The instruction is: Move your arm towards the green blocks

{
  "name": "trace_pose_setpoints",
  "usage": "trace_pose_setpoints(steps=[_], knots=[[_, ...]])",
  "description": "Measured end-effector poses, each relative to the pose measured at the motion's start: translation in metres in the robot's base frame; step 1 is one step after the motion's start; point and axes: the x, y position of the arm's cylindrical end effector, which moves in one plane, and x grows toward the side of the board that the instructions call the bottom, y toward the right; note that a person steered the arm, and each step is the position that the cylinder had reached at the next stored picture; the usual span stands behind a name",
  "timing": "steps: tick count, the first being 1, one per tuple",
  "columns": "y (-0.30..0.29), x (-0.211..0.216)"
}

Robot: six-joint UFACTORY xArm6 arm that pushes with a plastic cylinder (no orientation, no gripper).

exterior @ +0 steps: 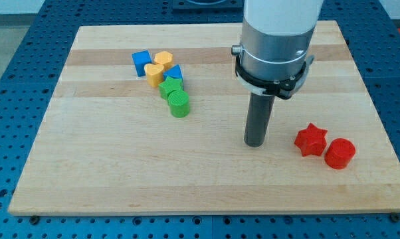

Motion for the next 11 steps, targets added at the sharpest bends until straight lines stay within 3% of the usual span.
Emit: trace_pose_setpoints(steps=[2, 4, 9, 11], knots=[[0.066, -0.002], [0.059, -0.002], [-0.189, 0.029], [-0.195, -0.056]])
